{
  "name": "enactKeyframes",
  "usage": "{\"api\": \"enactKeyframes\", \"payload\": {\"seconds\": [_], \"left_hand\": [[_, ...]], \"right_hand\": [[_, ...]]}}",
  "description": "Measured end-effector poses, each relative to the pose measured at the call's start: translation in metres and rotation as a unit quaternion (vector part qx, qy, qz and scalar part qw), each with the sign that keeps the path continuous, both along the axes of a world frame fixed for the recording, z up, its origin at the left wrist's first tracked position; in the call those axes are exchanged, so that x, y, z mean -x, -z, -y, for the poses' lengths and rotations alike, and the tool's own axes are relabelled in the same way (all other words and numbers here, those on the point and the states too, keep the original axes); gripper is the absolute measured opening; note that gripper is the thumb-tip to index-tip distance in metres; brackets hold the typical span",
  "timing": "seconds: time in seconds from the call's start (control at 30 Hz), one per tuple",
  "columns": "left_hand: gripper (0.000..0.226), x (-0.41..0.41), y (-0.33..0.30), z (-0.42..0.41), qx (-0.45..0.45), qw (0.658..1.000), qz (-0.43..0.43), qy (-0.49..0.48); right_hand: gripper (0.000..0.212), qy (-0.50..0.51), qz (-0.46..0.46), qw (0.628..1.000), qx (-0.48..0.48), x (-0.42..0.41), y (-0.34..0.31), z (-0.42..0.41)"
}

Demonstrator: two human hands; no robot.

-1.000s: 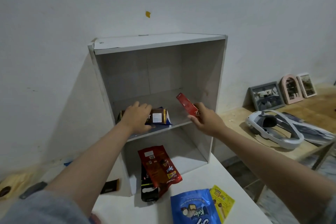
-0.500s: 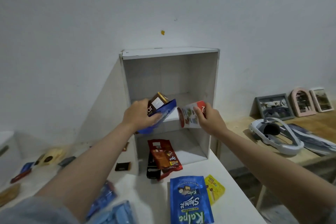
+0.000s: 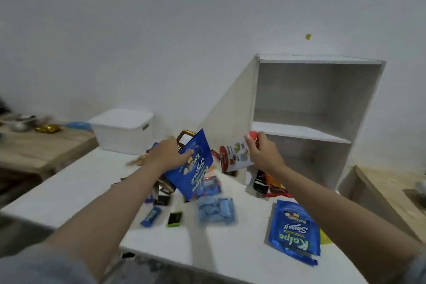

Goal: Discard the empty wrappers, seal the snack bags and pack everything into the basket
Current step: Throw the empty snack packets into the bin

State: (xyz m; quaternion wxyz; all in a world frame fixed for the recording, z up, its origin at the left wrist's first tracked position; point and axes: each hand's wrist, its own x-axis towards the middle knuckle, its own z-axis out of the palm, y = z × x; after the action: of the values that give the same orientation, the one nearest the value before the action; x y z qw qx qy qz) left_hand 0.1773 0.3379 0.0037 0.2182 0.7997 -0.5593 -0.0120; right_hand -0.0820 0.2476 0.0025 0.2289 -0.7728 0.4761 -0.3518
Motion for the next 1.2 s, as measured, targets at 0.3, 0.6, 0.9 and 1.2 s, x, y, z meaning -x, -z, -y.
{"api": "enactKeyframes", "payload": {"seconds": [0.3,0.6,0.9,1.2], "left_hand": [[0.055,-0.204,0.012,-0.180,-0.015,0.967,-0.080,-0.242],[0.042,-0.391,0.029,-0.372,-0.011,0.875,-0.187,-0.446],[0.045,-0.457,0.091,-0.422,-0.004,0.824,-0.278,-0.493],[0.032,-0.502,0.202,-0.433,-0.033,0.755,-0.413,-0.509]], "right_hand": [[0.043,-0.203,-0.049,0.978,0.016,-0.260,-0.001,-0.090],[0.046,-0.367,-0.061,0.926,-0.066,-0.543,0.019,-0.238],[0.058,-0.429,-0.178,0.885,-0.041,-0.682,0.076,-0.327],[0.045,-0.503,-0.321,0.791,-0.133,-0.760,0.190,-0.329]]}}
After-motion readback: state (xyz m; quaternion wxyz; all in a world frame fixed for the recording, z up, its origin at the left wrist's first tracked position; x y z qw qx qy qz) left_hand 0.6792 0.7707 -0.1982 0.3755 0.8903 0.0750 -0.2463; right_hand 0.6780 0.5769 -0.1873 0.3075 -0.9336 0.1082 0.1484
